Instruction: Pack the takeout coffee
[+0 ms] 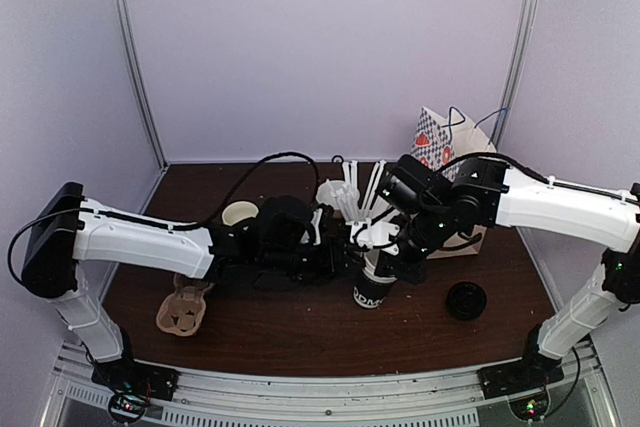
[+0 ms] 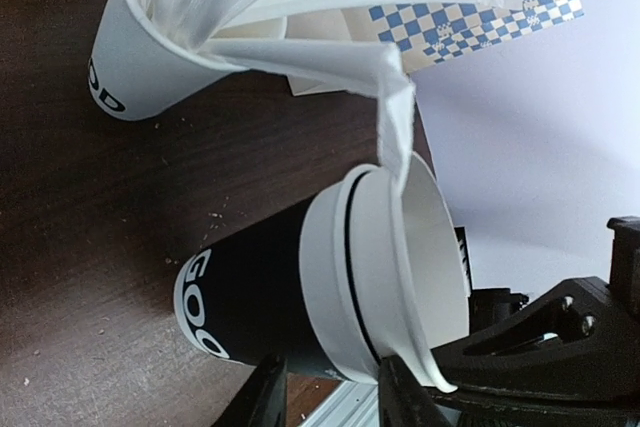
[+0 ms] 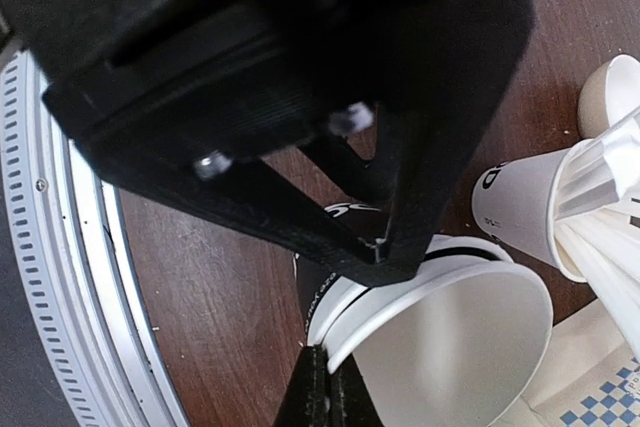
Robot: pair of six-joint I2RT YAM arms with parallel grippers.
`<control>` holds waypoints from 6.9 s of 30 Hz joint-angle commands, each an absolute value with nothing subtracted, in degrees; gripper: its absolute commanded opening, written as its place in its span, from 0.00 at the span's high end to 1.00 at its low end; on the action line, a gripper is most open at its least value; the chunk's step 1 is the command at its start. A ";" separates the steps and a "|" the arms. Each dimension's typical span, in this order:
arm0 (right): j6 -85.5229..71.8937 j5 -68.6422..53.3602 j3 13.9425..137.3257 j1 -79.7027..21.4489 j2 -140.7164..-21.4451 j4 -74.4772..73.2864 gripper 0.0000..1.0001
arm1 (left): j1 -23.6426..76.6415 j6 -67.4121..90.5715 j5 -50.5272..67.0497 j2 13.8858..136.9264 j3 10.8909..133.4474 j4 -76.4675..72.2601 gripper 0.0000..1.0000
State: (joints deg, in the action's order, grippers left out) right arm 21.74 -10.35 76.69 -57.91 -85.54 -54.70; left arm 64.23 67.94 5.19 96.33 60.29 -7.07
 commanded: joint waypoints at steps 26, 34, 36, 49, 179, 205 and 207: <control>36.54 -13.25 85.09 -57.13 -75.86 -65.51 1.00 | 64.66 54.43 2.97 87.87 57.59 -5.97 0.44; 39.56 -14.35 89.16 -61.99 -78.75 -67.82 1.00 | 64.56 38.03 -13.11 71.80 58.68 14.97 0.40; 38.77 -11.98 91.18 -64.45 -81.84 -66.70 1.00 | 64.28 37.41 -23.26 67.06 58.16 21.55 0.33; 29.51 2.90 115.40 -69.44 -112.70 -62.92 1.00 | 55.42 37.86 -30.68 48.60 52.60 28.99 0.29; 58.50 -12.95 58.85 -38.15 -69.83 -77.96 0.93 | 55.40 14.76 -8.02 66.75 60.74 19.76 0.07; 35.16 -75.33 90.41 -36.48 -74.67 -76.59 0.92 | 79.25 -26.35 -11.64 88.50 56.30 -49.18 0.02; 34.76 -75.74 90.60 -36.32 -74.79 -76.56 0.92 | 79.55 -26.15 -11.35 89.63 57.54 -49.56 0.02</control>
State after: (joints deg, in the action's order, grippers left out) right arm 36.97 -69.67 88.92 -36.97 -74.61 -78.08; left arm 78.98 -24.08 -11.29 87.72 54.00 -41.74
